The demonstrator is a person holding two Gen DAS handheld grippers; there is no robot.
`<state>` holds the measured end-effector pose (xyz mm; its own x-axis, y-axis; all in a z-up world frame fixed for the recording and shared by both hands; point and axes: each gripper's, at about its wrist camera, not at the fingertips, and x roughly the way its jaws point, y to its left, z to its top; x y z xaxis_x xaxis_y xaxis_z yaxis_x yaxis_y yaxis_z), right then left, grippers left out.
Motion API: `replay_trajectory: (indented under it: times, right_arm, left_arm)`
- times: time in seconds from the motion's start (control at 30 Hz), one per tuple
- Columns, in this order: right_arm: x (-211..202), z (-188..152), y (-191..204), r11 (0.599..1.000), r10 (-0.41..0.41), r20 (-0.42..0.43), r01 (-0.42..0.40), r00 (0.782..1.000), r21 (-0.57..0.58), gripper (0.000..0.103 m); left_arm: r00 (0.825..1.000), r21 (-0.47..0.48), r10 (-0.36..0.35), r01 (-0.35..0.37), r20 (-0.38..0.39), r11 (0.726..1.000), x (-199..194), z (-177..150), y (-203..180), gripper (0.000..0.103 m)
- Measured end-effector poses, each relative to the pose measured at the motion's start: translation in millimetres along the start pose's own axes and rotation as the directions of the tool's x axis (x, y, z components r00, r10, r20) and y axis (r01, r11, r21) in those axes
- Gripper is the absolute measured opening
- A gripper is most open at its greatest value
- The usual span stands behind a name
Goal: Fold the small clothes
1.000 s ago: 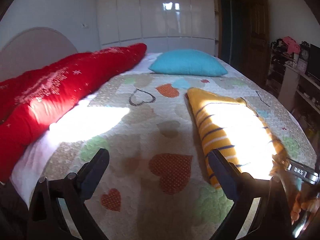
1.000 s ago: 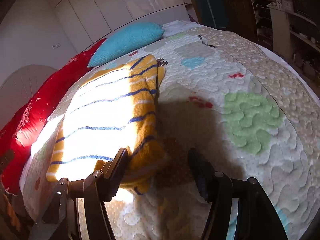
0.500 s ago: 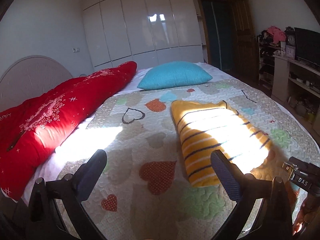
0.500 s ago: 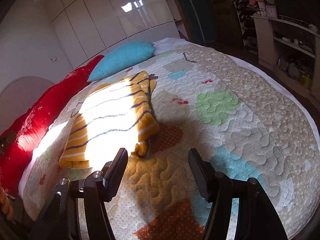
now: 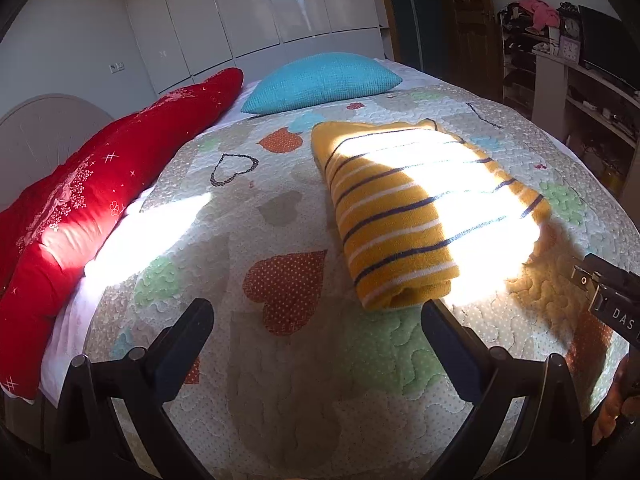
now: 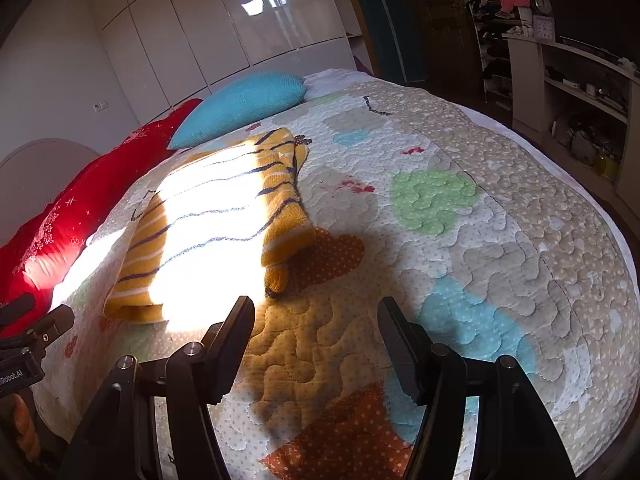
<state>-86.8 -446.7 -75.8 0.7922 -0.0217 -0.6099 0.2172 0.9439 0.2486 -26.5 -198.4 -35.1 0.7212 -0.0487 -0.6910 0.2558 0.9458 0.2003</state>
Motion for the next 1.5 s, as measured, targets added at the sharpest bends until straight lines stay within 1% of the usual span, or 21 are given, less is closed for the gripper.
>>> replay_trajectory:
  times: [0.07,0.23,0.33,0.6,0.9,1.1,1.17,1.3,1.5]
  right_arm:
    - [0.3,0.1,5.5,1.000,-0.002,0.001,0.002,1.000,-0.018,0.069]
    - [-1.8,-0.5,15.9,0.999,-0.002,0.008,0.002,1.000,-0.047,0.070]
    - [-1.7,-0.4,17.6,0.999,-0.001,0.008,0.001,1.000,-0.050,0.071]
    - [1.4,-1.3,16.7,0.999,-0.004,-0.002,0.004,1.000,-0.048,0.071]
    - [1.9,-2.6,17.0,0.999,-0.007,-0.005,0.007,1.000,-0.052,0.071]
    - [3.8,-3.2,16.4,0.998,-0.007,-0.007,0.007,1.000,-0.055,0.072]
    - [5.2,-3.1,16.1,0.998,-0.006,-0.010,0.006,1.000,-0.056,0.072]
    - [6.4,-4.5,17.5,0.998,-0.006,-0.016,0.005,1.000,-0.058,0.073]
    - [9.4,-5.4,16.7,0.998,-0.002,-0.025,0.001,1.000,-0.056,0.073]
  left_arm:
    - [1.000,-0.012,-0.009,0.009,-0.012,1.000,1.6,-1.1,2.7,0.103]
    - [0.997,-0.041,-0.044,0.041,-0.069,0.998,10.1,-4.7,8.8,0.103]
    - [0.995,-0.048,-0.042,0.038,-0.095,0.998,15.5,-7.6,10.0,0.103]
    - [0.989,-0.057,-0.054,0.047,-0.135,0.997,25.3,-12.9,10.8,0.103]
    - [0.981,-0.062,-0.084,0.074,-0.177,0.995,34.7,-20.2,8.7,0.103]
    - [0.970,-0.067,-0.112,0.100,-0.217,0.993,43.9,-27.4,4.0,0.103]
    - [0.962,-0.073,-0.125,0.110,-0.242,0.991,49.8,-31.4,2.1,0.103]
    - [0.942,-0.101,-0.156,0.131,-0.298,0.986,62.6,-40.5,-0.3,0.103]
    - [0.937,-0.117,-0.160,0.130,-0.311,0.985,66.8,-44.4,-1.4,0.103]
